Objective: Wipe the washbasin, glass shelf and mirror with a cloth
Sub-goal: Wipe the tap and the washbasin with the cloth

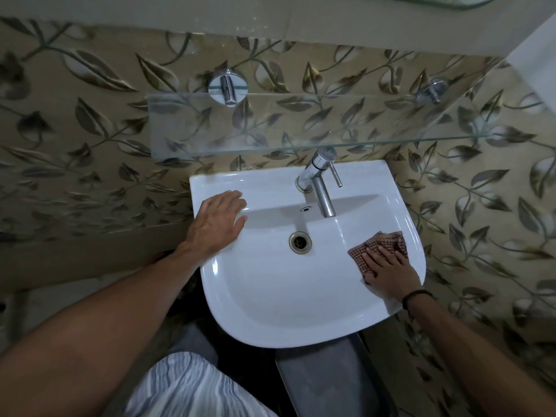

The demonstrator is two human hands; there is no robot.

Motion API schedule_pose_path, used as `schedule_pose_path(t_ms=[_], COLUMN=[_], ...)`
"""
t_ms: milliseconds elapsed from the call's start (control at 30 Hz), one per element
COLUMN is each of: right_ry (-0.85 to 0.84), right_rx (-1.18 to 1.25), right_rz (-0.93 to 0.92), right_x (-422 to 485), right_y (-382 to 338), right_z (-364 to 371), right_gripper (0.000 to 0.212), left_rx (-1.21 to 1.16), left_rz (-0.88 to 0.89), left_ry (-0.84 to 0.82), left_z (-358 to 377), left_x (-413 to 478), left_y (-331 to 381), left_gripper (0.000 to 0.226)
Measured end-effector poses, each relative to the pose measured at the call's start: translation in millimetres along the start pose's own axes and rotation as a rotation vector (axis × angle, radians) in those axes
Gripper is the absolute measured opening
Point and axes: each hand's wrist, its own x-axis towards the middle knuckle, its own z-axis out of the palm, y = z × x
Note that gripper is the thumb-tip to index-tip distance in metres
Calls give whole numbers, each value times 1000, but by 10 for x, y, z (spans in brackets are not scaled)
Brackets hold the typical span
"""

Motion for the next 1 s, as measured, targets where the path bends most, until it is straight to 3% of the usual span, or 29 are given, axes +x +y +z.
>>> schedule_pose_path(t_ms=[100,200,267,367,467,567,633,767,900,1000], right_ry=[53,-121,-206,-223,-197,-220,-187,-321,-325,-320], right_rx=[14,5,9,34,93,211,246,112,-80,-19], right_rz=[100,101,-38,-245,-521,-677,-748,-654,-251,-5], right_x=[-95,-128,-108,-110,-182,-308,-384,-409,-311,-387], right_y=[-259,-589,-861,-1453,-2101,-2239,-2048,-1149,-305,-242], right_z=[-81,34,71,-101,-283,-347,-395,-445,-406,-396], right_gripper=[65,71,76,66,87,52,53,59,60,61], left_rx=[-1,8,10,5,7,-5,-10,-20,-34,-44], left_rz=[-3,-4,4,9,8,12,11,-3,-6,-4], left_ry=[-2,-6,-4,-2,-9,-6,-7,-10,-17,-19], left_z=[-5,-2,-2,-5,-24,-44,-48,-53,-73,-76], left_x=[-2,6,10,9,9,5,4,4,-1,-3], left_y=[-10,-1,9,4,-4,3,16,12,13,6], left_gripper=[31,29,29,28,30,29,29,28,29,30])
